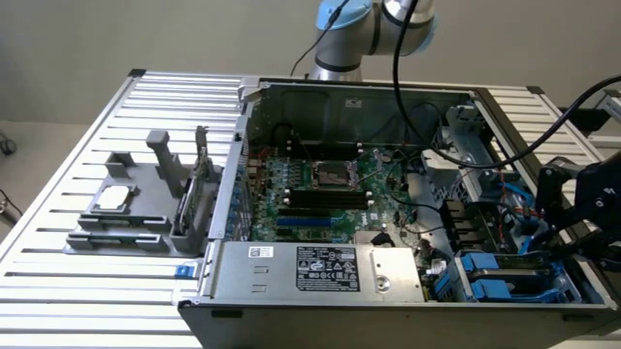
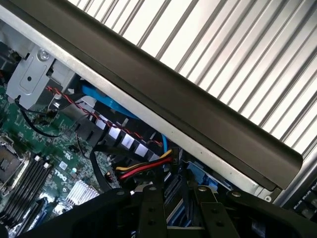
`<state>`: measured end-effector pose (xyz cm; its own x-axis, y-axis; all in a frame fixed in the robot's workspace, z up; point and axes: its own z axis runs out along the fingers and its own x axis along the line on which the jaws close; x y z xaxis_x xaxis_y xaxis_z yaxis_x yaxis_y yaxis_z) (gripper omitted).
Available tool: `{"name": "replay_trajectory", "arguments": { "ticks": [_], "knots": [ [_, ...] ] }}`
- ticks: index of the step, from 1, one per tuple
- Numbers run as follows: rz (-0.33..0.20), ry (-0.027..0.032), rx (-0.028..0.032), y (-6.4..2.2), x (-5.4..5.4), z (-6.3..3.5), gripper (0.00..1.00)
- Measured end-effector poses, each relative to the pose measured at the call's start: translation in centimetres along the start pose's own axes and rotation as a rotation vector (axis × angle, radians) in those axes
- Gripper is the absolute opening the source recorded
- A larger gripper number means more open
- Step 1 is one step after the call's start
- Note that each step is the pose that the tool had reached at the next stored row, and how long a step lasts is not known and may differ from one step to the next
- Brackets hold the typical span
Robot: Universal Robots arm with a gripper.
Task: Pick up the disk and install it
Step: 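Insert the first disk wire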
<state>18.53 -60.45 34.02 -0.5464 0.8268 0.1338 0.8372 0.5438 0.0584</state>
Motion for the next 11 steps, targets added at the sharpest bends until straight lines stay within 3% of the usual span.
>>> {"name": "replay_trajectory", "arguments": {
  "ticks": [11],
  "knots": [
    [0.001,-0.0002,0.0000,0.30,0.46,0.49,0.29]
  ]
}}
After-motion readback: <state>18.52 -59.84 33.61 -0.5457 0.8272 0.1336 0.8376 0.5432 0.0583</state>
